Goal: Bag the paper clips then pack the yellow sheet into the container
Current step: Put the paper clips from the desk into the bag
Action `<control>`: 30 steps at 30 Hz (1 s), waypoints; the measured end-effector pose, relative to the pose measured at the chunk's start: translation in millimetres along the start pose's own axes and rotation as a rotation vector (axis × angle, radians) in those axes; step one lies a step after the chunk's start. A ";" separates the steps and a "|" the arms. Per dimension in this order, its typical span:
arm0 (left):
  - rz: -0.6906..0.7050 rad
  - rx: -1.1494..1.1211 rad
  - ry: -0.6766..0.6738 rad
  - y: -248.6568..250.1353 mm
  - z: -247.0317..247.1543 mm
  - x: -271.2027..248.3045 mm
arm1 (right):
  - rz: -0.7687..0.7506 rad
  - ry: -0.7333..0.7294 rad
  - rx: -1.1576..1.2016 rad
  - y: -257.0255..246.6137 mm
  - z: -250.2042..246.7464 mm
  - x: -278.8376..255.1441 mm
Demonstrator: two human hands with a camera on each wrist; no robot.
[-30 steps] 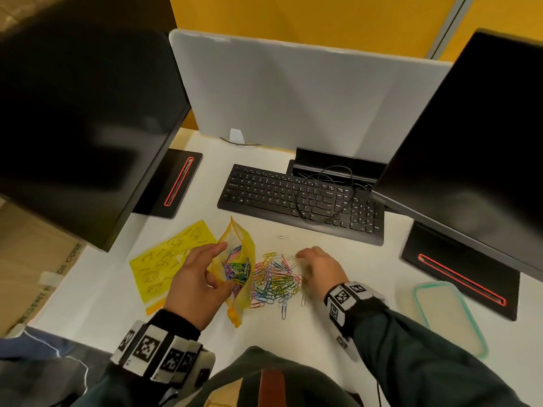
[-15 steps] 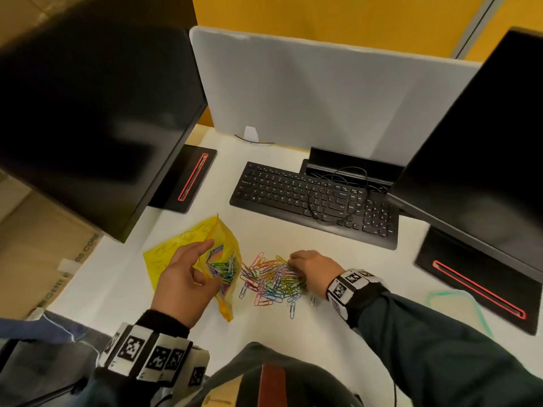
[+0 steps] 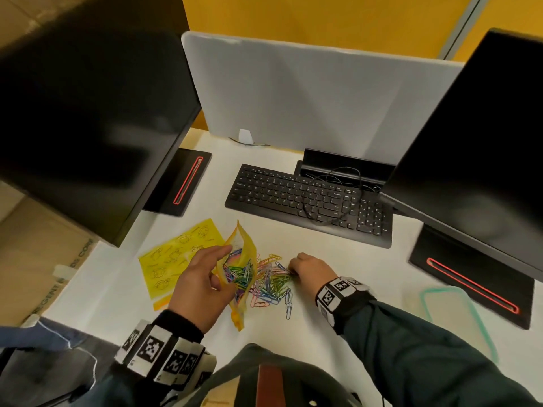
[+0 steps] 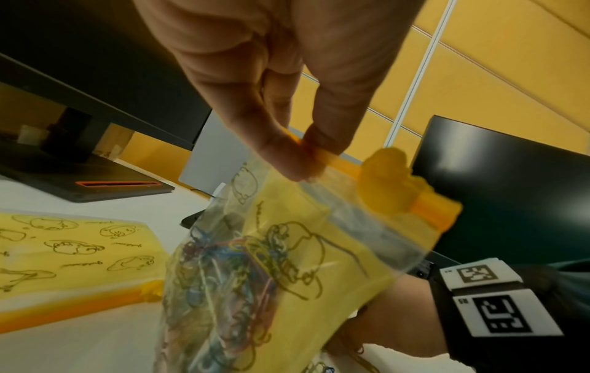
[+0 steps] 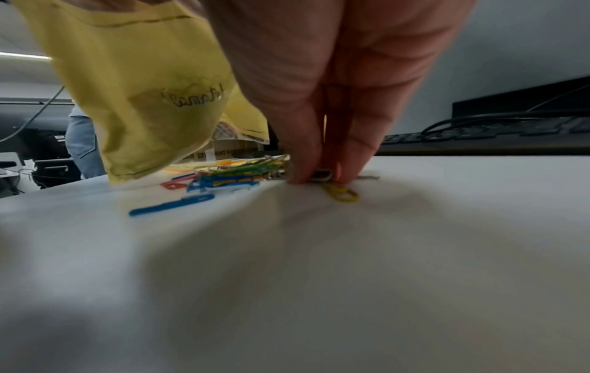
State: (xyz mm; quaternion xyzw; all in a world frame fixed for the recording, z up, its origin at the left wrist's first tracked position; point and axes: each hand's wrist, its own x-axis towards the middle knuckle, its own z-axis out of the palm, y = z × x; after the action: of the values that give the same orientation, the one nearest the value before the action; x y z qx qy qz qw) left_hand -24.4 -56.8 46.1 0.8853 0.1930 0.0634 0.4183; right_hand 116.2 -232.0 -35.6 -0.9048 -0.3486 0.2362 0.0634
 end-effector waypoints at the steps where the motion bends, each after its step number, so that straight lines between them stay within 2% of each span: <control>1: 0.000 0.004 -0.009 0.8 0.7 -0.1 | 0.010 0.006 -0.002 -1.2 0.4 0.0; 6: 0.029 0.008 -0.050 5.3 6.2 1.9 | 0.090 0.057 0.121 1.6 5.2 -10.8; 8: 0.033 0.010 -0.072 8.4 7.4 1.4 | 0.185 0.143 0.321 4.1 -0.1 -20.4; 10: 0.038 0.013 -0.091 10.5 8.6 0.8 | 0.252 0.266 0.629 -0.5 -14.7 -32.2; 13: 0.045 0.017 -0.114 12.0 12.3 0.7 | 0.133 0.357 1.041 -25.5 -48.6 -49.7; 15: 0.055 0.026 -0.134 13.6 15.2 1.0 | 0.031 0.345 1.129 -46.7 -65.2 -54.0; 20: 0.063 0.039 -0.148 15.7 16.6 0.6 | -0.062 0.299 0.926 -74.0 -71.1 -48.6; 24: 0.037 0.044 -0.100 9.4 7.8 -1.2 | -0.001 0.450 1.045 -67.1 -67.8 -38.1; 26: 0.004 0.036 -0.059 5.1 1.6 -1.9 | 0.072 0.518 0.963 -58.9 -60.7 -24.2; 28: -0.032 0.037 -0.015 -0.4 -5.2 -2.6 | 0.070 0.393 0.663 -54.1 -47.6 -8.0; 30: -0.073 0.030 0.022 -6.4 -12.2 -3.6 | -0.068 0.150 0.342 -57.3 -30.3 6.7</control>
State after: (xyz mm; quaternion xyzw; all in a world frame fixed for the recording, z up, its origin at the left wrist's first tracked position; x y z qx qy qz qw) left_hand -32.9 -45.8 49.2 0.8830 0.2309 0.0549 0.4050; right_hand 100.4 -183.1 4.6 -0.8835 -0.3280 0.2219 0.2501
